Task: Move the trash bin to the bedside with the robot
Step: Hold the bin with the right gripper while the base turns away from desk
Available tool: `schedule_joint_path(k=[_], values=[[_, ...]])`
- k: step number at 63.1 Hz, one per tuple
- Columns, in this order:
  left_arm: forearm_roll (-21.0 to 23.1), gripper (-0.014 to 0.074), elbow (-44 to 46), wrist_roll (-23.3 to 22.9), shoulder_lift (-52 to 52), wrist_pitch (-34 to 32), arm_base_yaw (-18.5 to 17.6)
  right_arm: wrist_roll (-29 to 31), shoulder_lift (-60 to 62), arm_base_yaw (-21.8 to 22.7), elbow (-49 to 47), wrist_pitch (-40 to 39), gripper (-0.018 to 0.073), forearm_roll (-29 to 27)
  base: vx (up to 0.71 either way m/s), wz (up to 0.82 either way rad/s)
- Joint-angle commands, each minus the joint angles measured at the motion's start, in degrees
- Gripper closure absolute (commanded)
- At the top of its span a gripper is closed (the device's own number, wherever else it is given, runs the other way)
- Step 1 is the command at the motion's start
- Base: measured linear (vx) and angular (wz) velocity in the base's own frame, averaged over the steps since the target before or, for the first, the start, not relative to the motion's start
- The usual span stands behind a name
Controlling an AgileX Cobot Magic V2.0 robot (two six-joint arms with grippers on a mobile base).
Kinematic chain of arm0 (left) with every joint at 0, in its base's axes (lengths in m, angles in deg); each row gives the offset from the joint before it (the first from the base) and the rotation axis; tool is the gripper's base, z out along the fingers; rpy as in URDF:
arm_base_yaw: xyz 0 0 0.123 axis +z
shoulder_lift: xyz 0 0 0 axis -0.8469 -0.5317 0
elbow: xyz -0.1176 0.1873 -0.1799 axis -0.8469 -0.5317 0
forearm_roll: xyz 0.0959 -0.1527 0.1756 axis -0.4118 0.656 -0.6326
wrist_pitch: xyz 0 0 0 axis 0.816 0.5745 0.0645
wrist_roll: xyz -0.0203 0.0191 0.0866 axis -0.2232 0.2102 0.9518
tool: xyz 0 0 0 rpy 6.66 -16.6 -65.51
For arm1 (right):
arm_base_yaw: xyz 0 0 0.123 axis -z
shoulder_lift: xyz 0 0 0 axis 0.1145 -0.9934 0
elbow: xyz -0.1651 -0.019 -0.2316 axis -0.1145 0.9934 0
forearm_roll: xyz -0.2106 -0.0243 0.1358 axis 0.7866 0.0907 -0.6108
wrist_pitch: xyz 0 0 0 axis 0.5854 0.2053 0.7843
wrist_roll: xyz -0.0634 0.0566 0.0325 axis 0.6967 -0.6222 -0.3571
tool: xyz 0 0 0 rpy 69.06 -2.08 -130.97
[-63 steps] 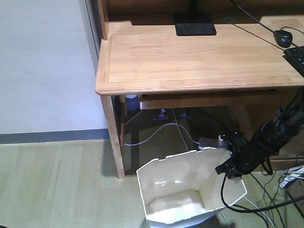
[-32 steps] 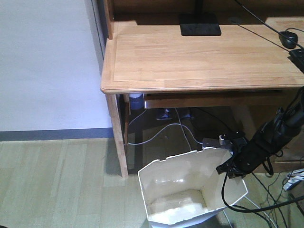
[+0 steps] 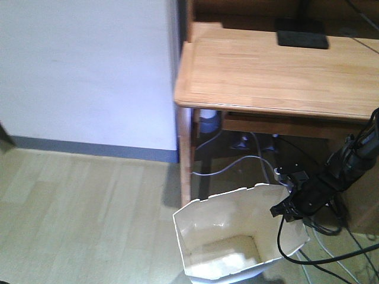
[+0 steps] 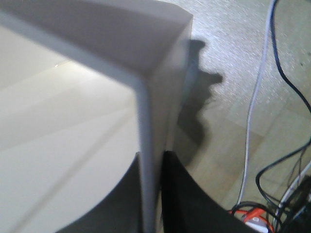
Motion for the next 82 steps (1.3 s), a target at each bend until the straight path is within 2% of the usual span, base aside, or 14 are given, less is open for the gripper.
schedule_joint_path(k=[1,43,82], values=[[0.26,0.0603,1.19,-0.25,0.30,-4.13,-0.08,0.26,4.44,0.02,-0.81,5.22,0.0566,-1.45,-0.08,0.54],[0.26,0.0603,1.19,-0.25,0.30,-4.13,-0.08,0.26,4.44,0.02,-0.81,5.20,0.0566,-1.45,-0.07,0.59],[0.26,0.0603,1.19,-0.25,0.30,-4.13,-0.08,0.26,4.44,0.02,-0.81,5.20,0.0566,-1.45,0.09,0.48]])
